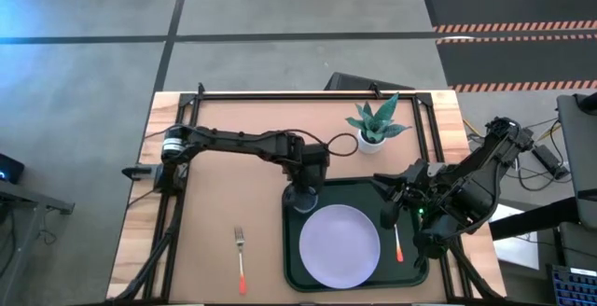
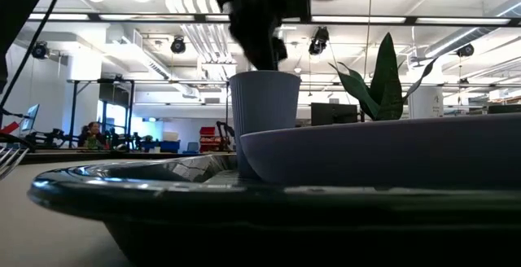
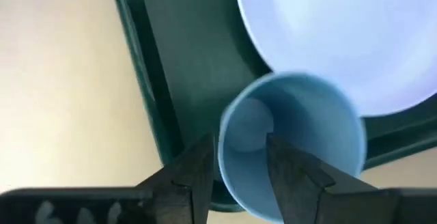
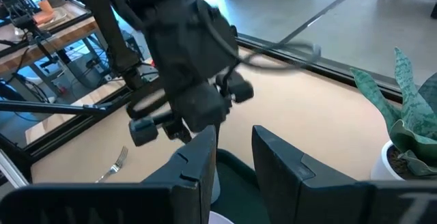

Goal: Pick and place plate/cup/fork/spoon on tray
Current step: Put the blue cup on the dark green serving tray to the top left of the purple plate, then adjust the dark green serving tray on the table

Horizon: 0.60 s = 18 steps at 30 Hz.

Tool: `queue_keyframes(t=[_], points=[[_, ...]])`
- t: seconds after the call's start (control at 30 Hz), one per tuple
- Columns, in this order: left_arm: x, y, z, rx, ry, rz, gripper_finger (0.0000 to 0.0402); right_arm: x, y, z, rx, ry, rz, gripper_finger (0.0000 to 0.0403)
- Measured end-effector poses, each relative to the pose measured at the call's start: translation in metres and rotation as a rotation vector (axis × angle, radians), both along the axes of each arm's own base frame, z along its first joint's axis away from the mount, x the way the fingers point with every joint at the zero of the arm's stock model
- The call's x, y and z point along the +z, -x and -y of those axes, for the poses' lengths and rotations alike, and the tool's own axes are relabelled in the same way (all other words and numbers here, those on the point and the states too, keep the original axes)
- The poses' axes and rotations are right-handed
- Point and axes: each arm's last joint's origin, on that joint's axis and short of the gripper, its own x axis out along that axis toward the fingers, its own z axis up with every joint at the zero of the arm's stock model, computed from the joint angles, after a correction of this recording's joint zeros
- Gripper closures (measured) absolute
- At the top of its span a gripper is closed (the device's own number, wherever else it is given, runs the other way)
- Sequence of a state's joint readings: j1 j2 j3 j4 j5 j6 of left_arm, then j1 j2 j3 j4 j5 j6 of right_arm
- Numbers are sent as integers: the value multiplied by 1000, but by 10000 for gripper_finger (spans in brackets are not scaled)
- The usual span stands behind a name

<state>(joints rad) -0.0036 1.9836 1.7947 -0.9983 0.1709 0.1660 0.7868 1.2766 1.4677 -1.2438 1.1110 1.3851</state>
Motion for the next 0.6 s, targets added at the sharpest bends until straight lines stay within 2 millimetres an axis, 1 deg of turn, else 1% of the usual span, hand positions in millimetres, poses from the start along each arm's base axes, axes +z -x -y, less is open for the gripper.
queue_keyframes(t=[0.1, 0.2, 0.27, 0.33, 0.43, 0.47, 0.5, 0.6], points=[[24, 5, -2, 30, -68, 55, 284, 0, 0, 0, 0, -1, 0, 316], [46, 17, -7, 97, -212, 72, 283, 0, 0, 0, 0, -3, 0, 317], [56, 29, -10, 131, -283, 63, 287, 0, 0, 0, 1, -6, 0, 317], [60, 36, -13, 158, -293, 62, 303, 0, 0, 0, 3, -9, -3, 317], [56, 41, -18, 201, -282, 43, 354, 0, 0, 0, 3, -10, -2, 317], [51, 42, -20, 207, -281, 30, 375, 0, 0, 0, 3, -10, -2, 316], [45, 43, -22, 213, -275, 8, 388, 0, 0, 0, 3, -10, -1, 317], [21, 45, -27, 244, -233, -39, 398, 0, 0, -1, 3, -12, 0, 317]])
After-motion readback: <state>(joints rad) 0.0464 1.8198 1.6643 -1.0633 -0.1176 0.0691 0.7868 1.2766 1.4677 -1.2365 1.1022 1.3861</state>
